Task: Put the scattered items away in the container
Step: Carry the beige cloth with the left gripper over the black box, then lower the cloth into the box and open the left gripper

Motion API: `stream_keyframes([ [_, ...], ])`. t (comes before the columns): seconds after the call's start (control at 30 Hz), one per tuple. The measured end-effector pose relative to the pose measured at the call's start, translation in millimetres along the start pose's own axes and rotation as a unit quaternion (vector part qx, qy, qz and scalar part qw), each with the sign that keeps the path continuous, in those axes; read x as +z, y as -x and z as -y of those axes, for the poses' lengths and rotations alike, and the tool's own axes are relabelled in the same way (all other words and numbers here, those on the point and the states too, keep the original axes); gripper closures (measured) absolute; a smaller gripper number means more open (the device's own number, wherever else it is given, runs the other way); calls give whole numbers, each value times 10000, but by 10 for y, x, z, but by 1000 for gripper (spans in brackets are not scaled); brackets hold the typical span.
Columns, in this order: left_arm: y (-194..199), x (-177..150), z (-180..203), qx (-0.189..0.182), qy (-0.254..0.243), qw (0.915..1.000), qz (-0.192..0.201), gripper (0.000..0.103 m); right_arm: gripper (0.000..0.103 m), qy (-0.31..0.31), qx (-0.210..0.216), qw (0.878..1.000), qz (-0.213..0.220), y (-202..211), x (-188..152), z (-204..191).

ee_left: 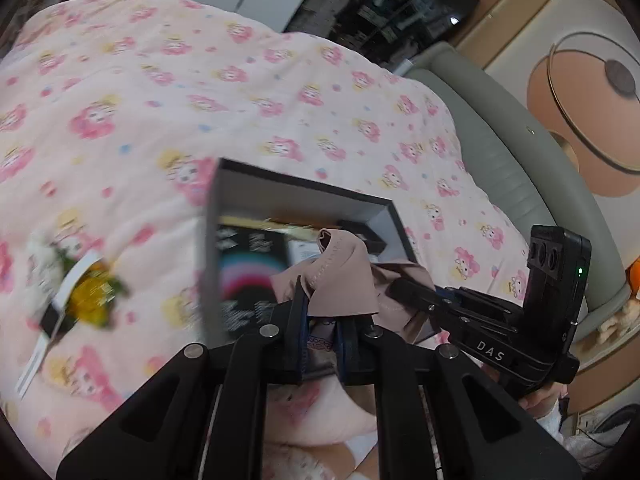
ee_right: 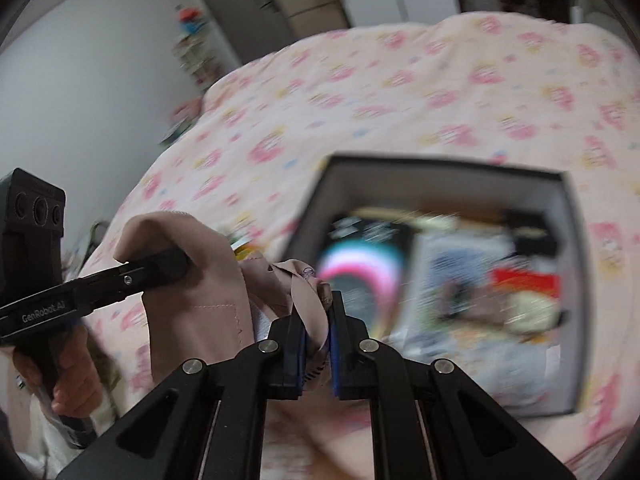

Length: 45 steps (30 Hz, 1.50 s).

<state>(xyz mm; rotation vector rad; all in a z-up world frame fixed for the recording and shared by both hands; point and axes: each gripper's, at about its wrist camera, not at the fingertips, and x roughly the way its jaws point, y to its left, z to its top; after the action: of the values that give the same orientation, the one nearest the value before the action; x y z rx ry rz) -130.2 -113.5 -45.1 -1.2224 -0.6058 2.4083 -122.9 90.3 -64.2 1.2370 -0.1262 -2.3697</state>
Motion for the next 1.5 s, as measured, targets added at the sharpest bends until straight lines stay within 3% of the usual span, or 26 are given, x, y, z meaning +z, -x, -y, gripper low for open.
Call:
stream_keyframes([
  [0.07,-230,88,119,-59,-106,9999,-104,94,96,10,-365,9992,132,51,36,243],
  [0.17,-644,207,243,38,-242,9991,-337,94,96,-312,-293,9991,1,6,56,646],
  [0.27,-1046,323,280,35,-279,9977,-611,93,96,-229,-563,9981,-22,-69,177,880],
  [0.33,-1310,383,227,192,-141,9959,-874,90,96,-71,-718,9974,19,-131,253,994],
  [0.47,-1640,337,76,600,10,9902,-1265,77,95,-445,-958,9931,-503,-463,139,1329],
  [0.53,-1655,302,31,937,-111,9876,-1255,74,94,-683,-1004,9900,-722,-554,33,1460],
  [0.6,-1566,298,-58,1081,-27,9888,-1029,69,92,-746,-995,9911,-469,-444,49,1484],
  [0.73,-1438,263,-47,770,-114,9943,-728,69,80,-690,-1180,9896,441,-114,138,1402],
  [0.8,-1480,205,96,512,-392,9946,-814,69,79,-551,-1004,9920,526,-76,136,1337],
  [0.9,-1641,92,312,341,-672,9911,-1095,69,79,-385,-601,9974,54,-225,68,1244],
  [1.07,-2001,-8,233,923,-336,9805,-1701,69,80,-422,-575,9940,-835,-583,-56,1207],
  [1.2,-1903,49,168,886,-114,9843,-1521,69,79,-407,-685,9924,-938,-658,-79,1171],
  [1.3,-1855,57,193,682,-105,9877,-1403,69,79,-291,-761,9937,-763,-629,-69,1126],
  [1.4,-1949,48,147,582,47,9852,-1612,69,78,-306,-663,9928,-952,-737,-66,1130],
  [1.5,-1971,-3,71,104,394,9816,-1868,69,76,-500,-625,9907,-1099,-826,-84,1203],
])
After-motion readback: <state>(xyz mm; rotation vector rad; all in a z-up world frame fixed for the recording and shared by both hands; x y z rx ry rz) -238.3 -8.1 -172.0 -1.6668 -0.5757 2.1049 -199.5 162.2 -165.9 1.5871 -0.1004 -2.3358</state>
